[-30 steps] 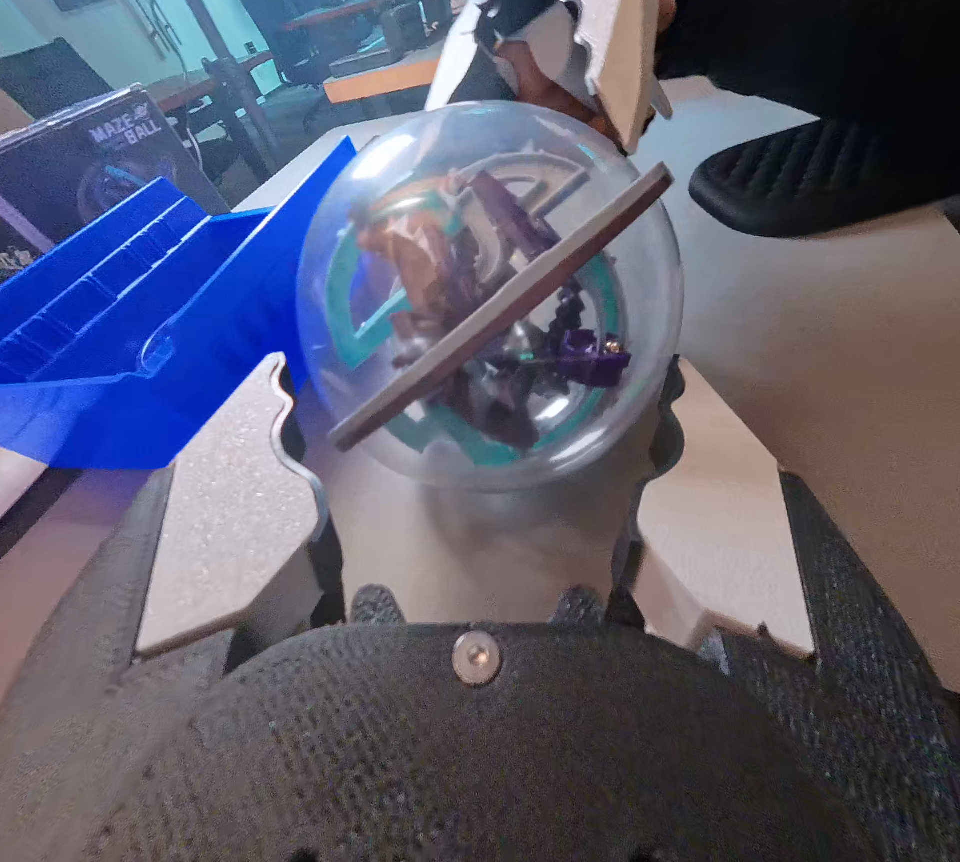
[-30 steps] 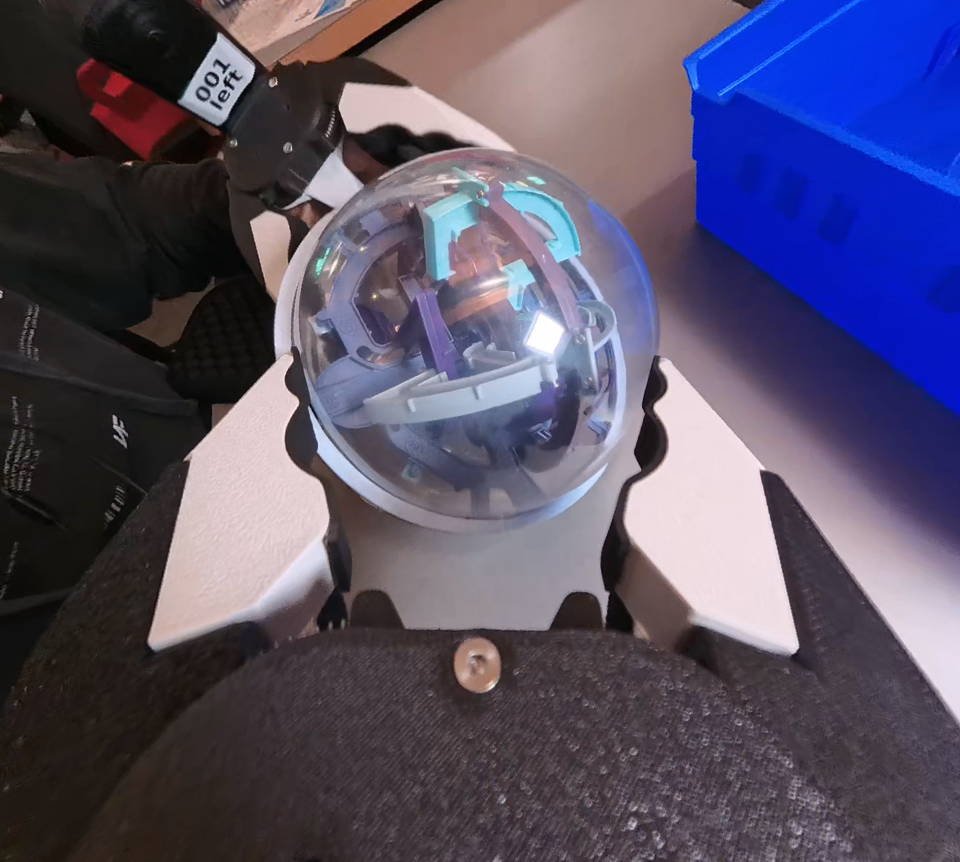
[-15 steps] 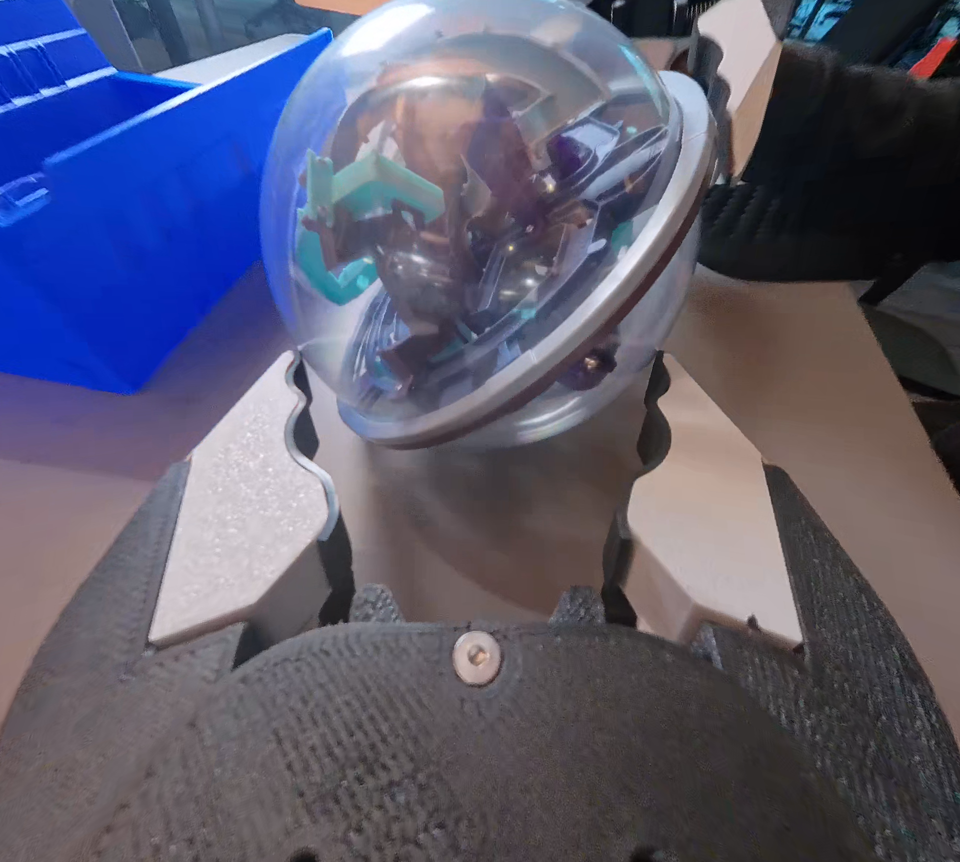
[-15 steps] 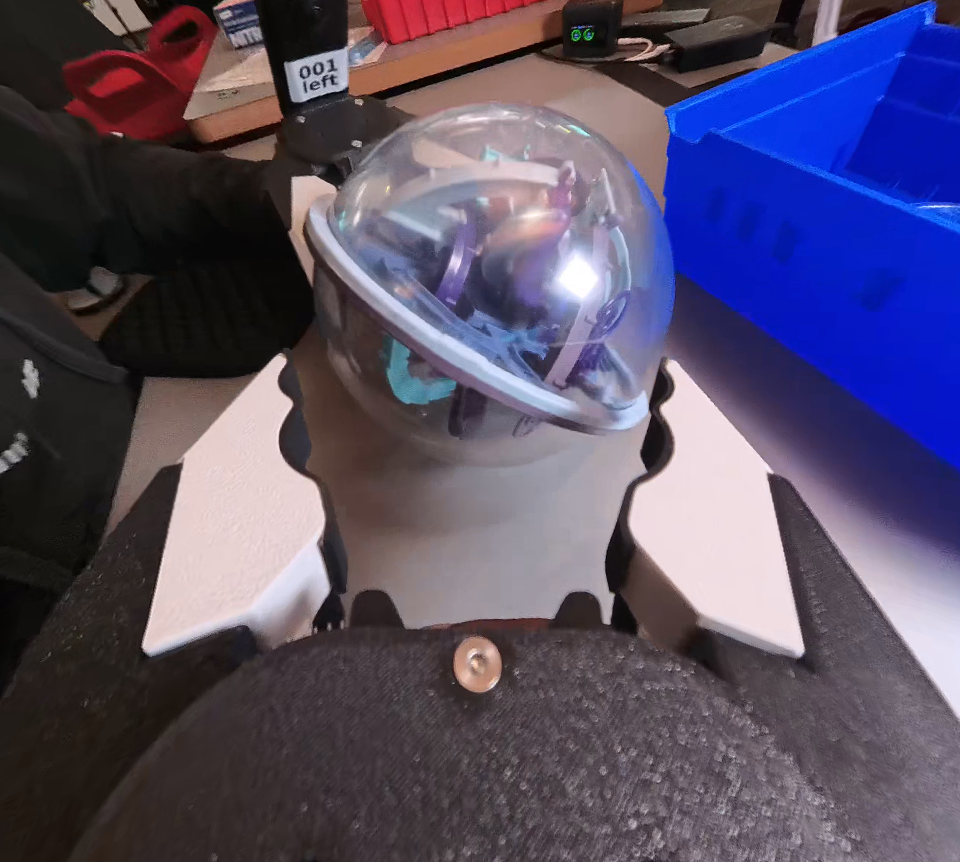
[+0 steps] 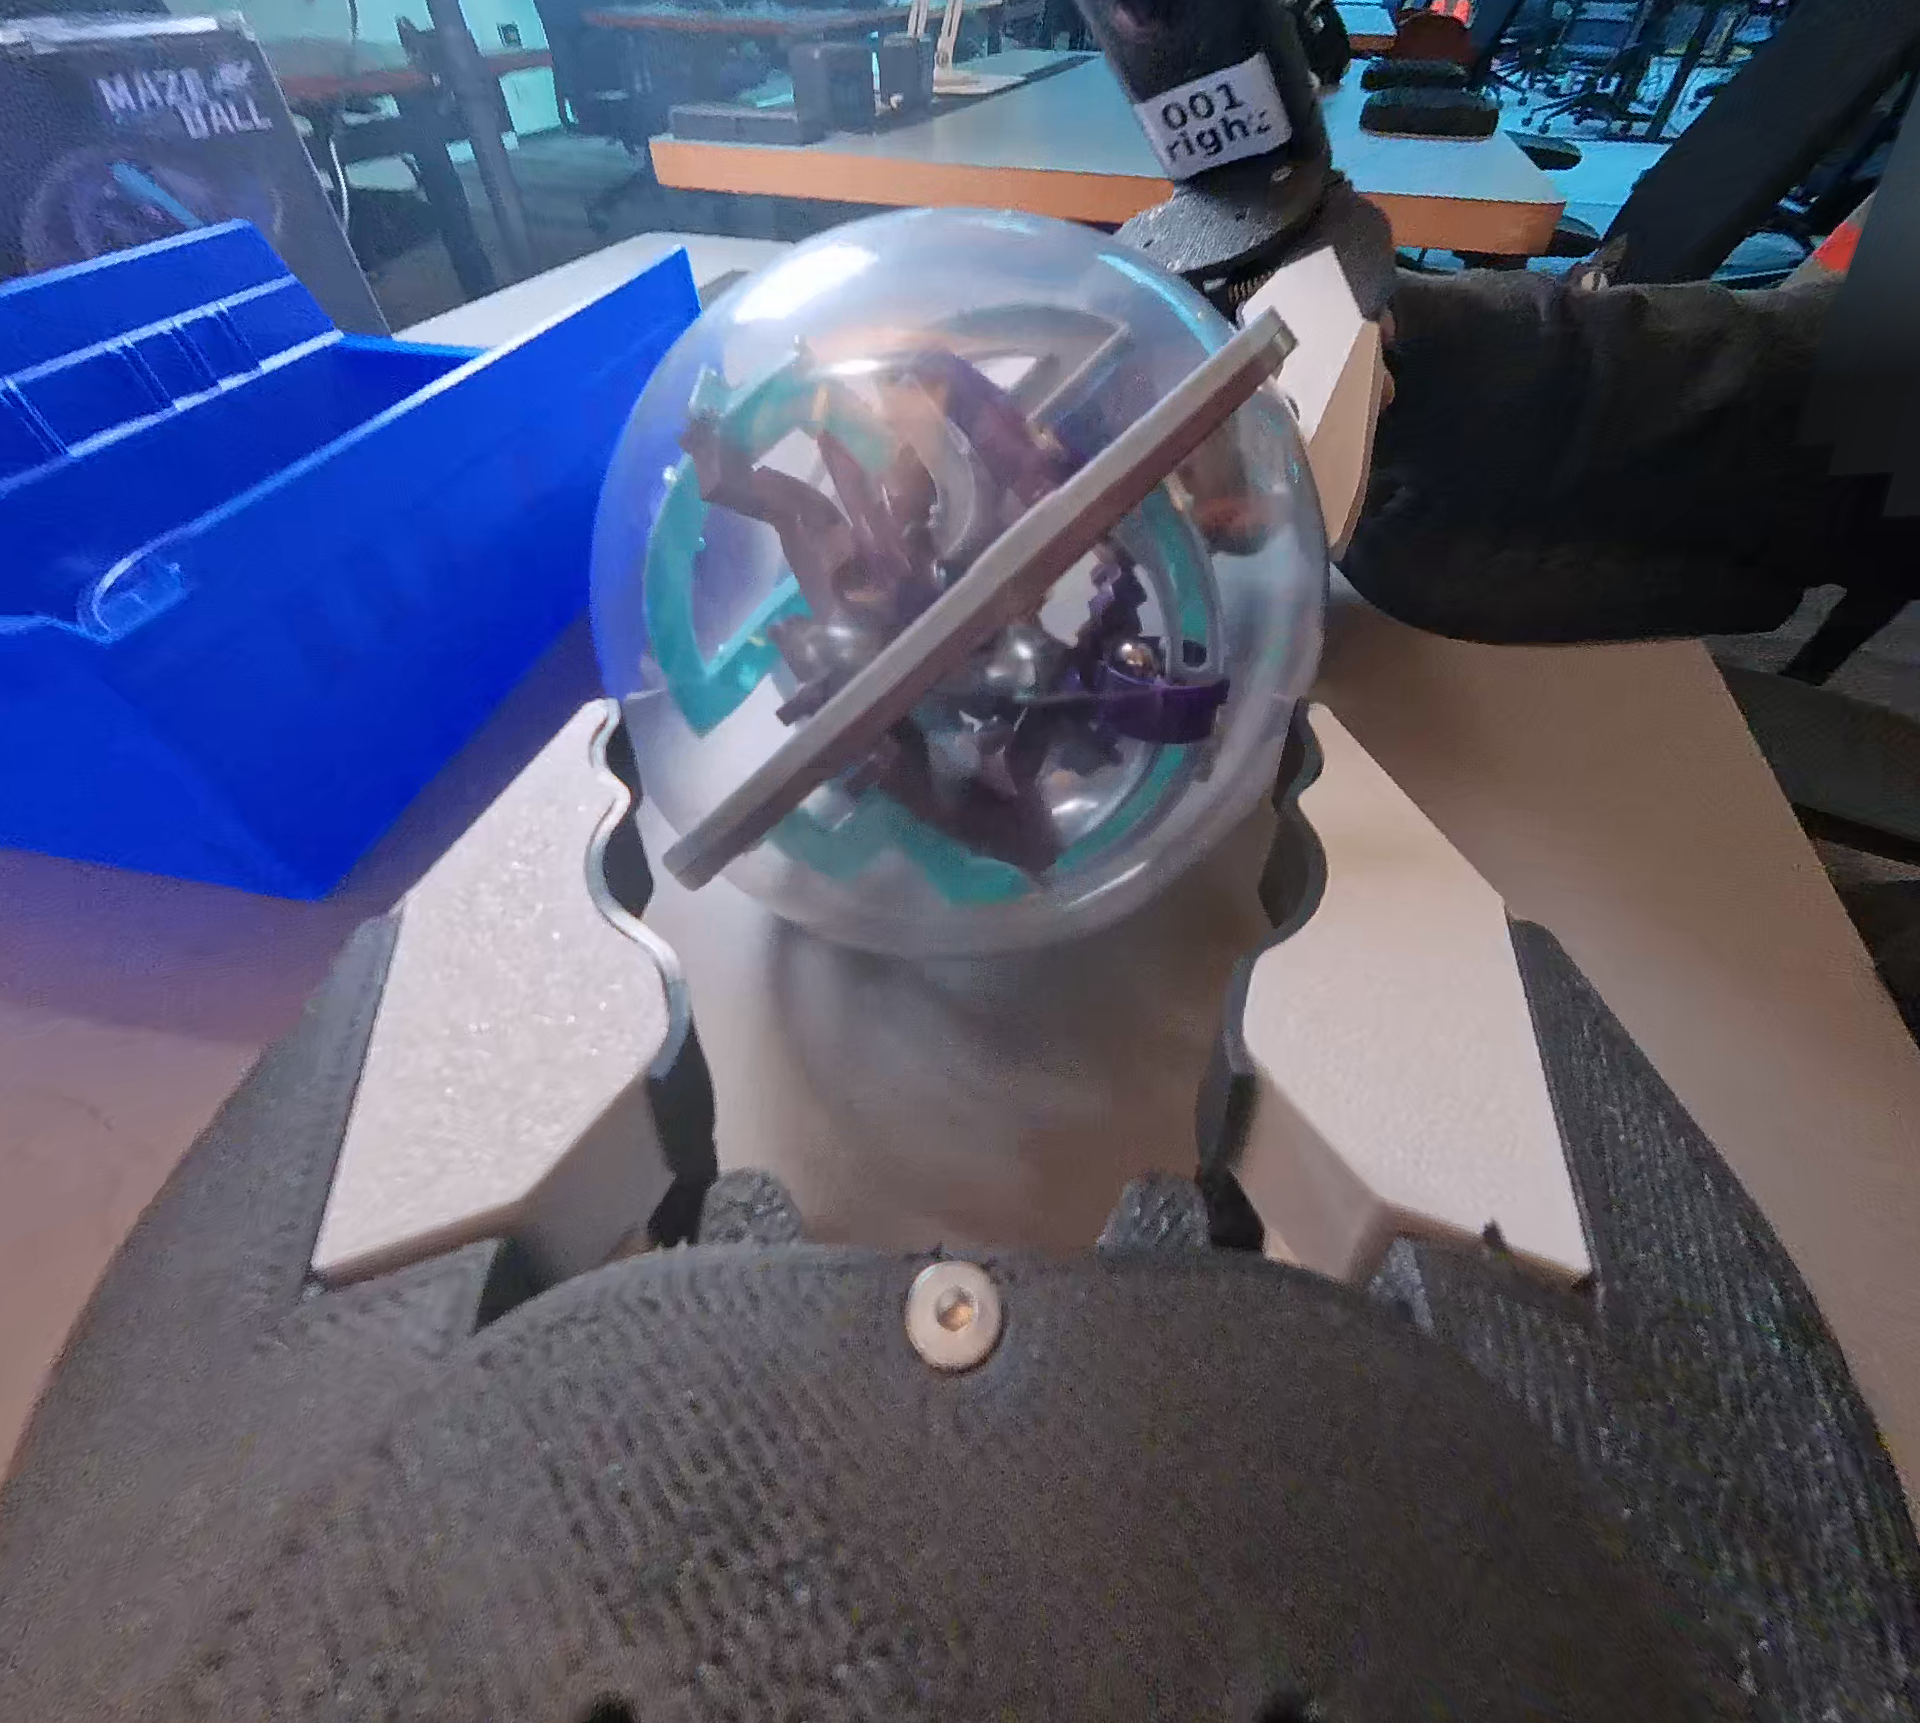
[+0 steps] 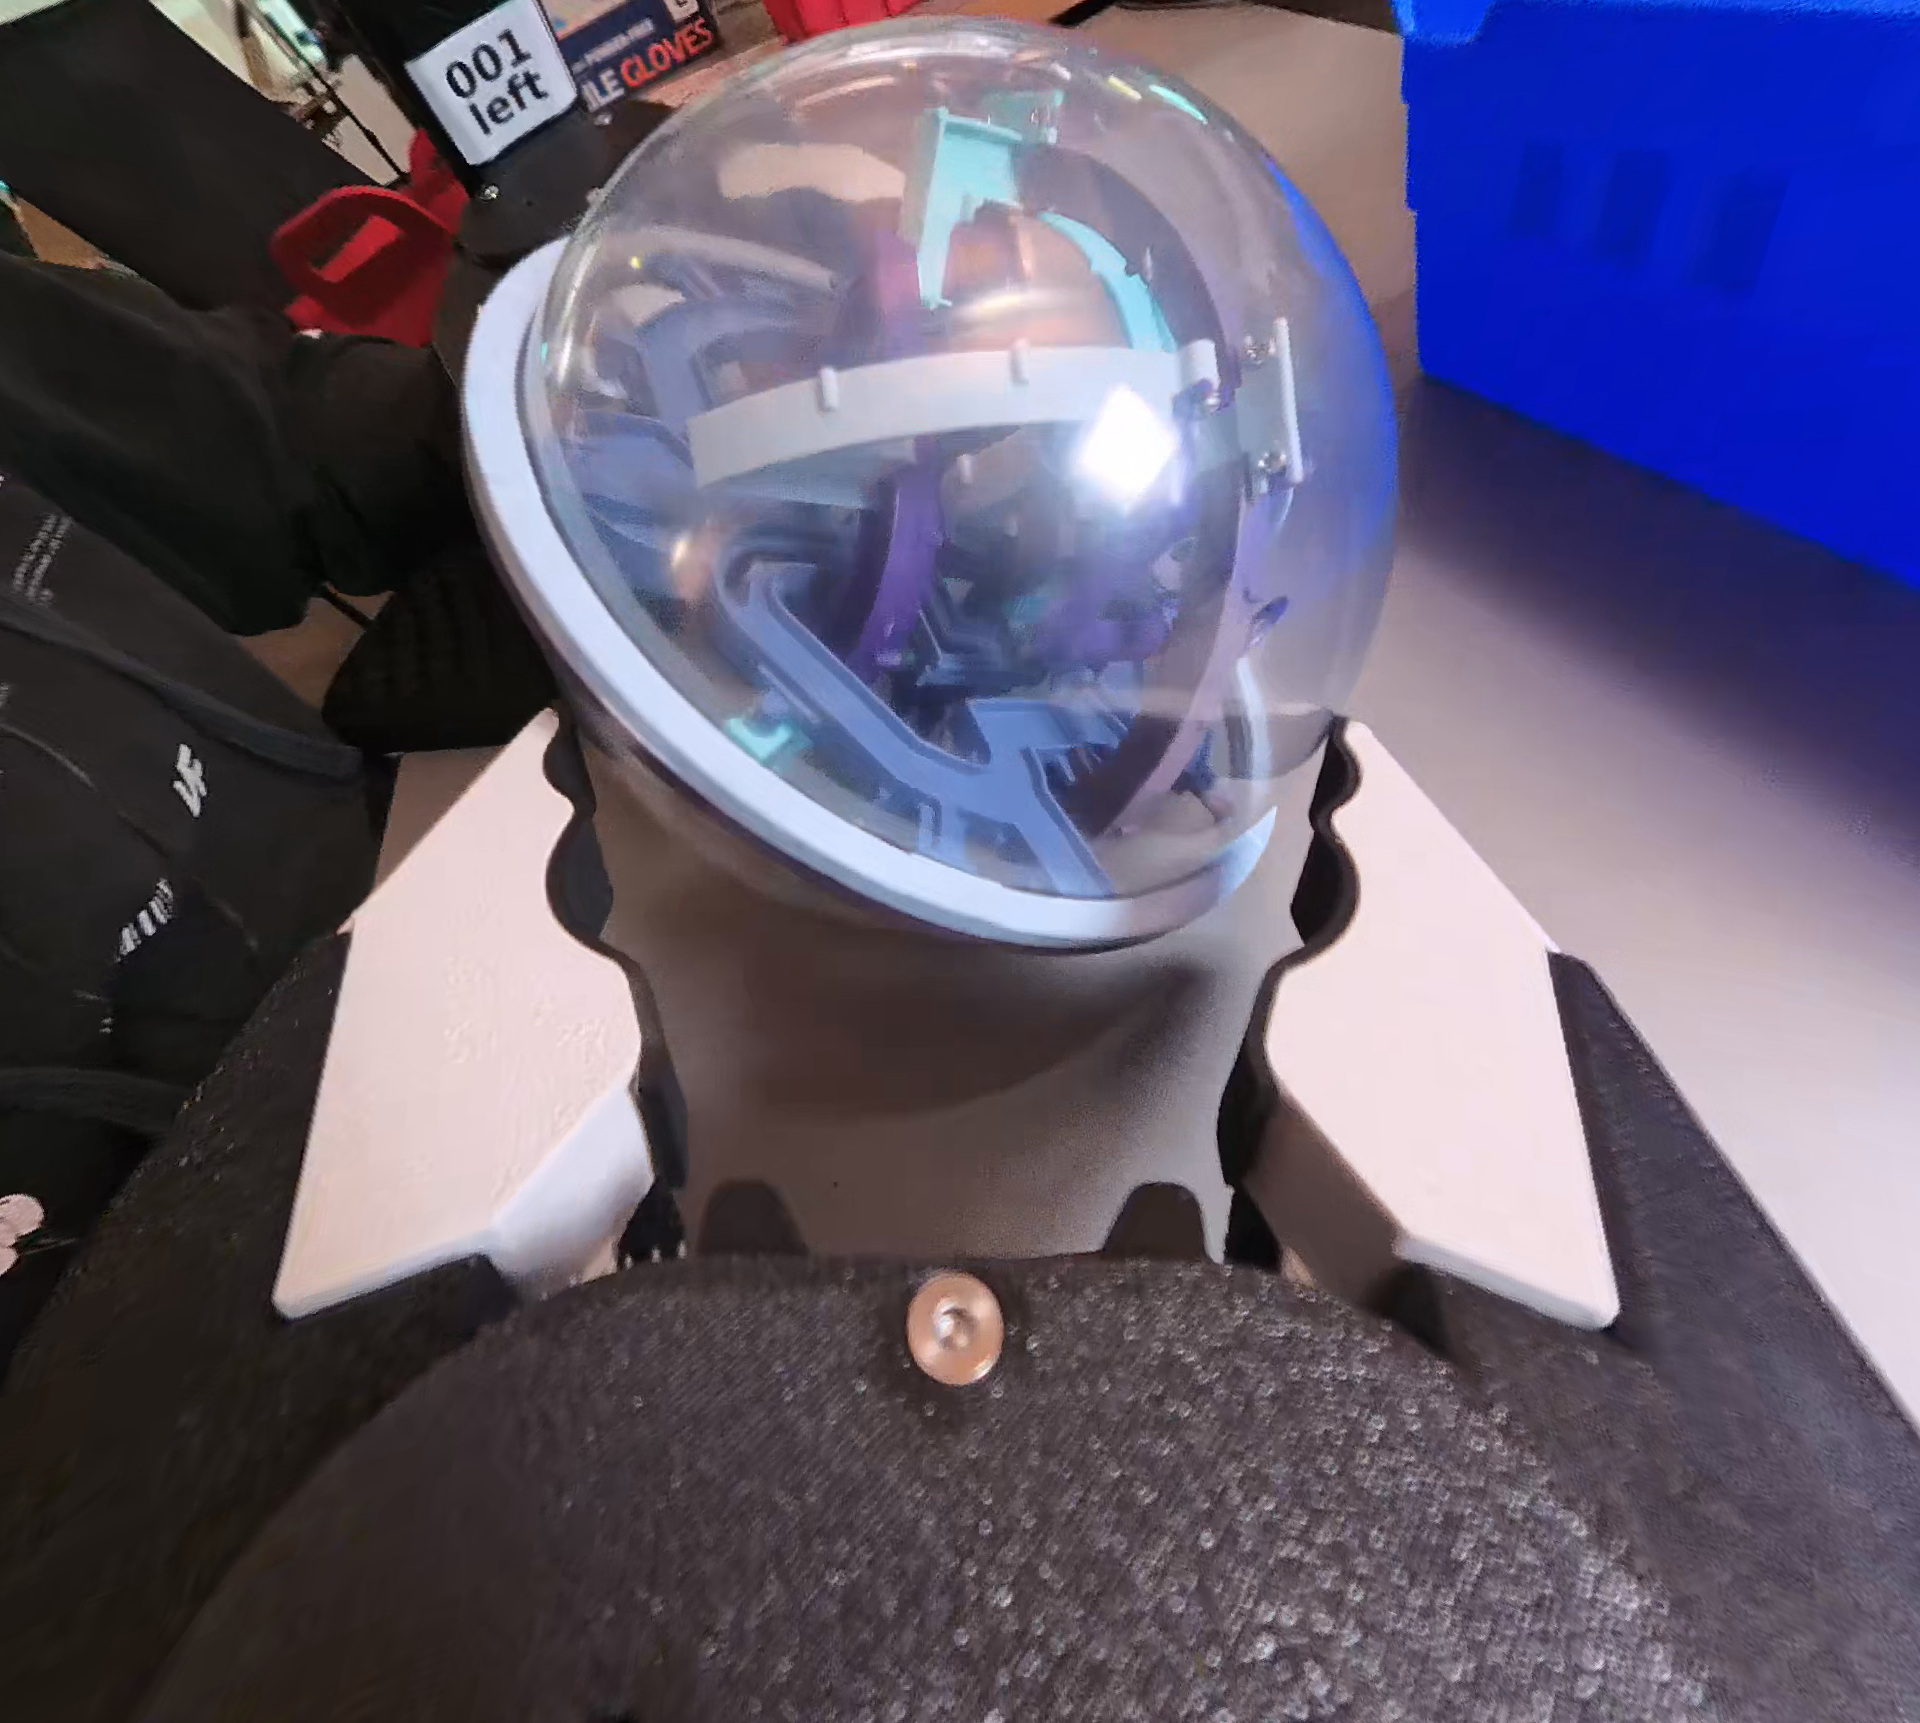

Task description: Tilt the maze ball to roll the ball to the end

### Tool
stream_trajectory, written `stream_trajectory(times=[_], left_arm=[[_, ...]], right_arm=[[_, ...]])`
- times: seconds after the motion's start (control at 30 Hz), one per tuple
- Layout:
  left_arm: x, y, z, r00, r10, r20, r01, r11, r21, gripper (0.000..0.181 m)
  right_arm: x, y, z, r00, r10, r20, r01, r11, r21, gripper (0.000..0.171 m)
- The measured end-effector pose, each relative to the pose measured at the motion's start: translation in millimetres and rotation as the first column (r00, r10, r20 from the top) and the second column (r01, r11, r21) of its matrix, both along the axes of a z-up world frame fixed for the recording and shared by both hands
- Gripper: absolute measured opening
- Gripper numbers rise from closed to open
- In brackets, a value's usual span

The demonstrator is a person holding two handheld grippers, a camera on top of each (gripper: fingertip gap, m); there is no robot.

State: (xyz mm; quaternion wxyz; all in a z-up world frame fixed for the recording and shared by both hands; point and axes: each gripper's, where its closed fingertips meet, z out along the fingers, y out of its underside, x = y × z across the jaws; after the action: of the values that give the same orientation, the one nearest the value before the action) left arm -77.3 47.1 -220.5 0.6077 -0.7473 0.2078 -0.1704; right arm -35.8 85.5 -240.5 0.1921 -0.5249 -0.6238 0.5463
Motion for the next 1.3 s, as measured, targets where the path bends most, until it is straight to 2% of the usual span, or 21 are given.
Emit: stream_trajectory(times=[0.2, 0.53, 0.93, 1.3], left_arm=[[0.1, -1.5, 3.4, 1.0, 0.004, -0.026, -0.003, 1.0, 0.029, 0.12], [-4.2, -0.4, -6.8, 0.988, 0.017, -0.151, -0.002, 0.995, 0.096, 0.118], [-7.1, 6.3, -27.0, 0.98, 0.038, -0.195, -0.037, 0.999, 0.011, 0.116], [-10.1, 5.5, -32.7, 0.971, 0.059, -0.233, -0.065, 0.998, -0.017, 0.113]], right_arm=[[-1.1, -3.2, -2.6, 1.0, 0.008, -0.003, -0.008, 1.0, -0.016, 0.134], [-5.8, 2.8, 1.4, 0.993, -0.03, -0.117, 0.049, 0.985, 0.165, 0.135], [-5.7, 10.0, 17.3, 0.978, -0.076, -0.194, 0.12, 0.967, 0.225, 0.133], [-8.1, 9.6, 21.9, 0.973, -0.1, -0.208, 0.144, 0.967, 0.21, 0.132]])
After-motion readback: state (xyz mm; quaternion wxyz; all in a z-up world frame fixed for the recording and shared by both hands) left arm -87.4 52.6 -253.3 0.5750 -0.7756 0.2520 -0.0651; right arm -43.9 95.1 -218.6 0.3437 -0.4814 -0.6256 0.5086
